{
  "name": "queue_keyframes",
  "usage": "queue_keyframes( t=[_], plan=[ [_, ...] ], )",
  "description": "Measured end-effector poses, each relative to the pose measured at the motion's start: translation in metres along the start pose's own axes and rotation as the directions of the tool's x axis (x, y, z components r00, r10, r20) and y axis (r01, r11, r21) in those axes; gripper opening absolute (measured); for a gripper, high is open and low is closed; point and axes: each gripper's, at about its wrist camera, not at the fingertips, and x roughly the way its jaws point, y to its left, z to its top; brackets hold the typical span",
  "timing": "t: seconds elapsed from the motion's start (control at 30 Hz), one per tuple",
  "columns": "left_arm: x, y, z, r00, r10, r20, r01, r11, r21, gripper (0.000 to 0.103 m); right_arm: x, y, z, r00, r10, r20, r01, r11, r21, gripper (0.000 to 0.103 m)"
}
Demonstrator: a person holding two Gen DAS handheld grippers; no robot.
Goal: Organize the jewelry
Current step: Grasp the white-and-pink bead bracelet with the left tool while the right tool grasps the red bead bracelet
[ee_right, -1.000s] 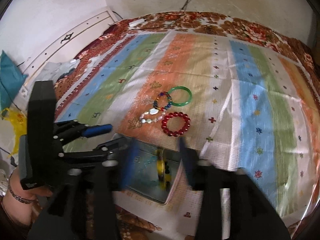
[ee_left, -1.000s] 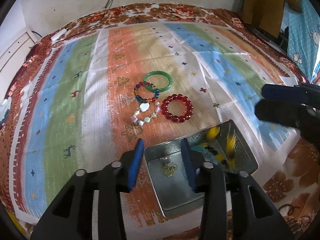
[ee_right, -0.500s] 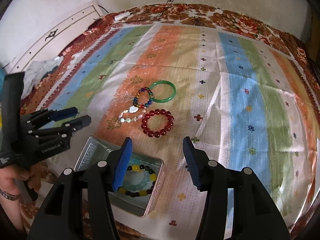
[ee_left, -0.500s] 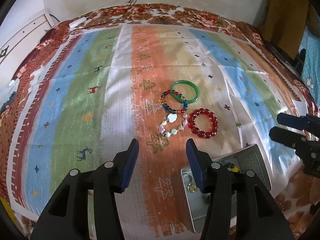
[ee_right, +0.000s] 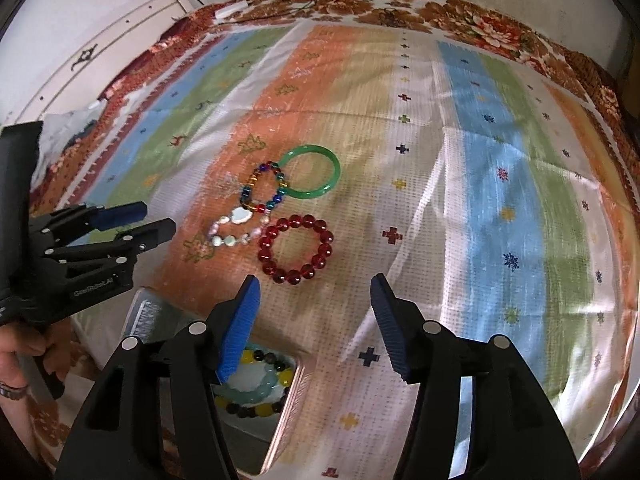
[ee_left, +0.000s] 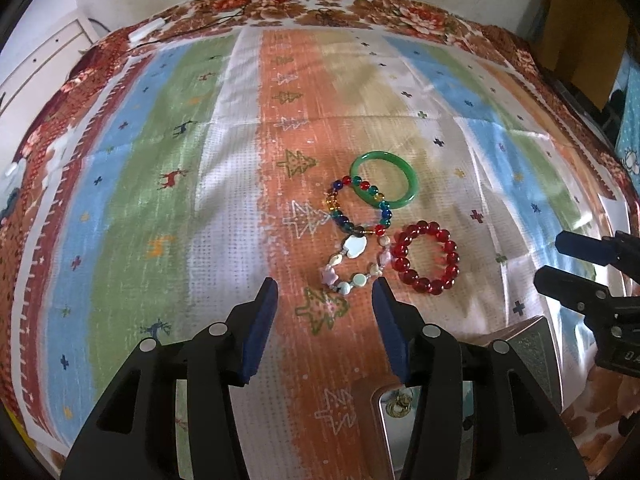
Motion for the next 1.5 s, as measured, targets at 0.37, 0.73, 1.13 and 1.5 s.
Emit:
queue_keyframes(
  t=[0.37, 0.73, 1.13, 1.5],
  plan=[
    [0.025, 0.005, 0.015, 0.996, -0.062, -0.062, 0.058, 0.997, -0.059, 0.049, 0.020, -0.007, 0.010, 0.999, 0.005, -0.047, -0.005, 1.000, 0.015, 0.057],
    [0.040, 0.004, 0.020, 0.994, -0.062, -0.095, 0.059, 0.998, -0.036, 0.049, 0.044, -0.012, 0.020, 0.996, 0.010, -0.088, -0.008, 1.000, 0.027, 0.057],
    [0.061, 0.004, 0.026, 0.990, -0.054, -0.132, 0.052, 0.998, -0.017, 0.049, 0.068, -0.010, 0.032, 0.992, -0.012, -0.127, 0.011, 1.000, -0.007, 0.057],
    [0.075, -0.003, 0.026, 0.987, -0.019, -0.161, 0.028, 0.998, 0.049, 0.049, 0.100, -0.013, 0.038, 0.983, -0.021, -0.180, 0.017, 1.000, -0.025, 0.057]
  ],
)
